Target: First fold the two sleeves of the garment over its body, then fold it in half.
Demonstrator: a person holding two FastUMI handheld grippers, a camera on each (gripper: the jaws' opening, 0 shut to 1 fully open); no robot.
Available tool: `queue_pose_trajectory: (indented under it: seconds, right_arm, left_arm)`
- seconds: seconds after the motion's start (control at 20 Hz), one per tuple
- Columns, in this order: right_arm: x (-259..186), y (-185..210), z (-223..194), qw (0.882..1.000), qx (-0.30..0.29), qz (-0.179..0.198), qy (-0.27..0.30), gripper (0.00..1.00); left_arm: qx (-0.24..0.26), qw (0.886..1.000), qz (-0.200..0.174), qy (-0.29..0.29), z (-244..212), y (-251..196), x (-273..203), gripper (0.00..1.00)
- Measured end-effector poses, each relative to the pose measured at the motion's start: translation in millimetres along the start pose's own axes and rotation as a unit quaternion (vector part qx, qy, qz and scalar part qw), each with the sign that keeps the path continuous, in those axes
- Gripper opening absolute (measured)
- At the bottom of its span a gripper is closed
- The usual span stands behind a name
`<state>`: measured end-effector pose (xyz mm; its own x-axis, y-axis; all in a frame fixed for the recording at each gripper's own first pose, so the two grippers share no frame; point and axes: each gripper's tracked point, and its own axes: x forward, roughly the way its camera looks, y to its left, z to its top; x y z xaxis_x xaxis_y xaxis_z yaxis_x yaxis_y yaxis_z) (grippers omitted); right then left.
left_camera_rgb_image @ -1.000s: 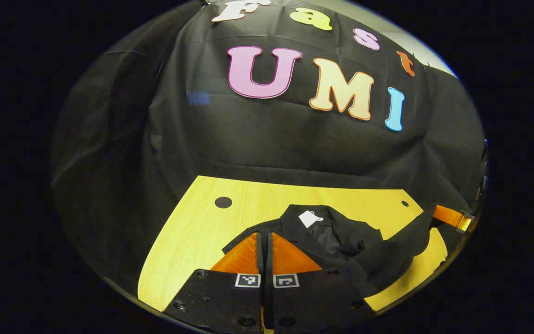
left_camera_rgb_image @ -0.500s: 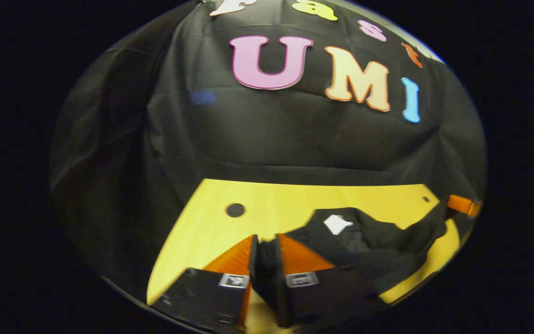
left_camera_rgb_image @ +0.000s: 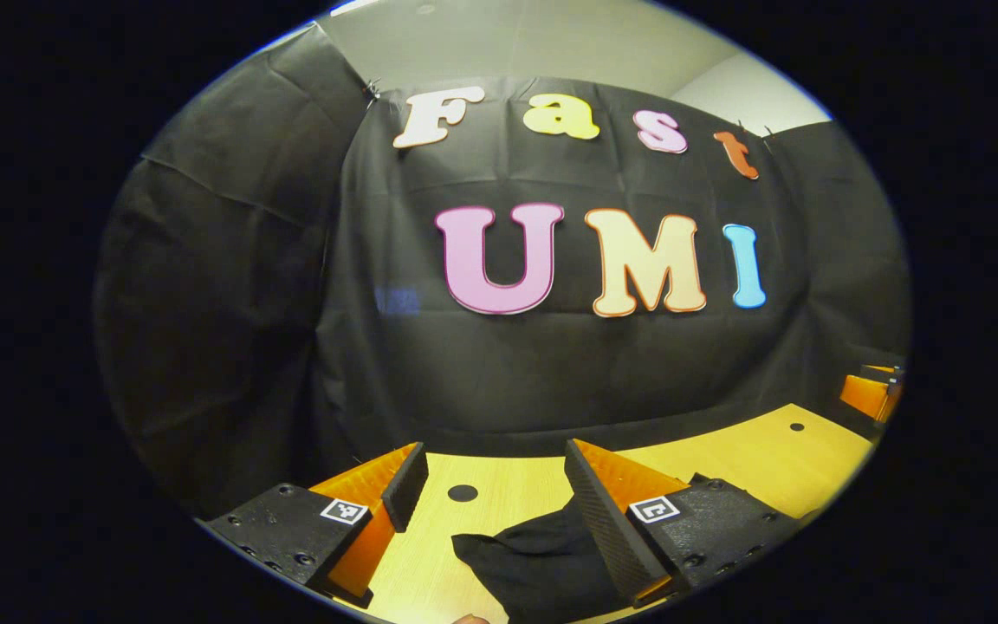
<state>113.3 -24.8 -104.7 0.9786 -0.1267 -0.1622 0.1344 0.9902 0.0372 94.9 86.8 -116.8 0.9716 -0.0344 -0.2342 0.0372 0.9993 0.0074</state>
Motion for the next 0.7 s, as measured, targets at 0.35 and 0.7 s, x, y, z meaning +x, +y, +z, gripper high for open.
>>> queue_pose_trajectory:
  seconds: [0.35,0.7]
  right_arm:
    - [-119.5,1.9,21.2,0.998,0.007,0.02,-0.054,0.94]
    - [-197.1,0.3,25.9,0.997,-0.004,0.032,-0.069,0.96]
  left_arm:
    - [0.001,0.999,0.009,-0.039,32.8,-25.9,-104.3,0.93]
    - [-0.026,0.999,-0.004,-0.044,48.8,-50.5,-161.5,0.92]
